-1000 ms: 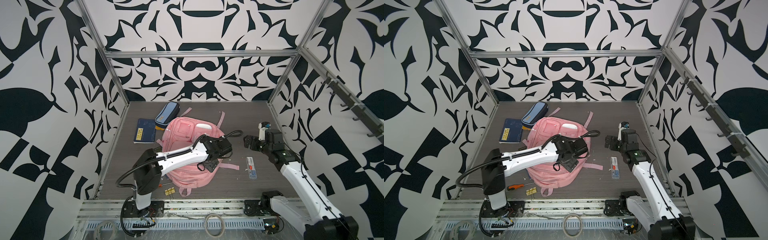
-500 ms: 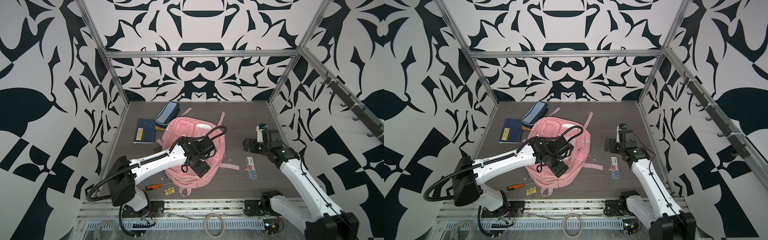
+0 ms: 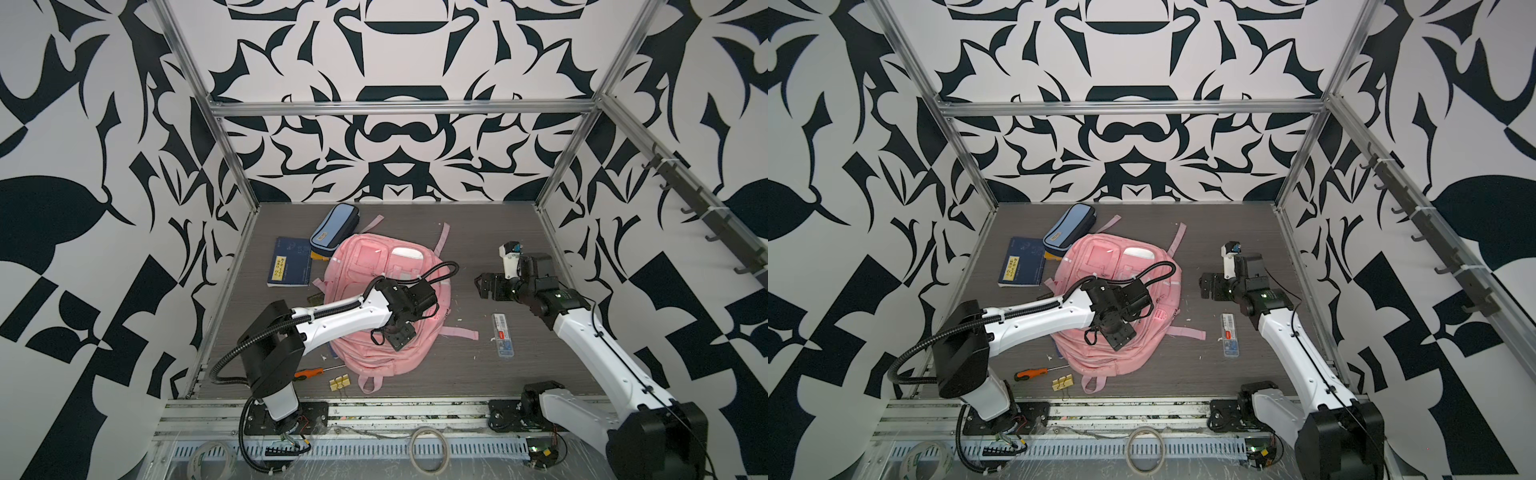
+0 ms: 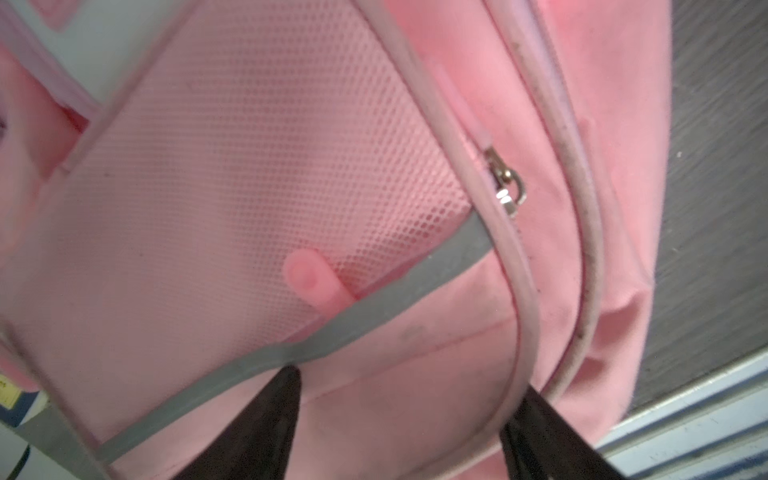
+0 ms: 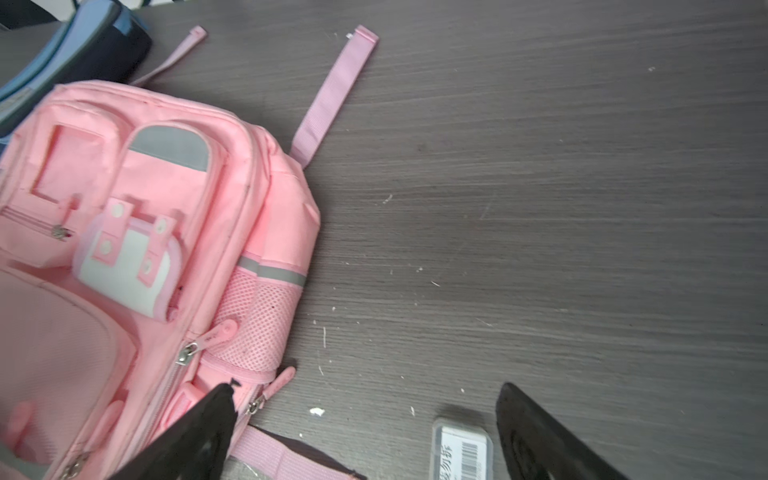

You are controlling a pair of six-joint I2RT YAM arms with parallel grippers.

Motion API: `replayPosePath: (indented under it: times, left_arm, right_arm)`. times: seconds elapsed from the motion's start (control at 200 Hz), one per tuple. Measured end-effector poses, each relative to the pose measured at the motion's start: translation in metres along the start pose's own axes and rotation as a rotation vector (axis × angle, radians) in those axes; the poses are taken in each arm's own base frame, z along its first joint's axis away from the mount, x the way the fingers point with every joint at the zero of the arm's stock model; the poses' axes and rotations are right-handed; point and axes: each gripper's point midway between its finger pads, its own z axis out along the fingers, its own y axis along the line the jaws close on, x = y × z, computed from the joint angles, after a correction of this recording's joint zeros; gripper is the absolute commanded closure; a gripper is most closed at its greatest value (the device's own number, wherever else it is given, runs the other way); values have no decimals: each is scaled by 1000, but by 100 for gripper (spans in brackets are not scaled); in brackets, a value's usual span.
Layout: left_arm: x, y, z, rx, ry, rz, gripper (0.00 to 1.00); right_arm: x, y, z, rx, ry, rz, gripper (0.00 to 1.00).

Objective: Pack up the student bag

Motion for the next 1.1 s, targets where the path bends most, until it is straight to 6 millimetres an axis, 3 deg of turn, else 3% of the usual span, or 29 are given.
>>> replayPosePath:
  times: [0.235, 0.45, 0.505, 0.545, 0.575, 0.695, 0.765, 0.995, 1.1]
  left_arm:
    - [-18, -1, -5, -20, -67, 45, 28]
    - [-24, -4, 3, -47, -107, 124, 29]
    - [-24, -6, 7, -49, -115, 143, 36]
    - [-24, -7, 10, -46, -119, 160, 57]
    - [-24, -9, 12, -36, -122, 169, 66]
    - [-30, -18, 13, 0, -152, 201, 78]
    - [-35, -22, 12, 25, -174, 203, 100]
    - [-42, -26, 7, 77, -213, 210, 100]
    - [-45, -16, -10, 116, -255, 170, 100]
  right_arm:
    - [5, 5, 1, -33, 6, -4, 0]
    - [8, 5, 0, -36, 2, 0, 0]
    - [8, 5, 0, -37, 0, 0, 0]
    - [8, 5, 0, -37, -2, 0, 0]
    - [8, 5, -1, -37, -3, 0, 0]
    - [9, 5, -1, -37, -2, 1, 0]
    - [9, 5, -1, -37, -1, 1, 0]
    - [13, 4, -3, -35, 12, 0, 1]
    - [12, 9, -8, -58, 3, -16, 4]
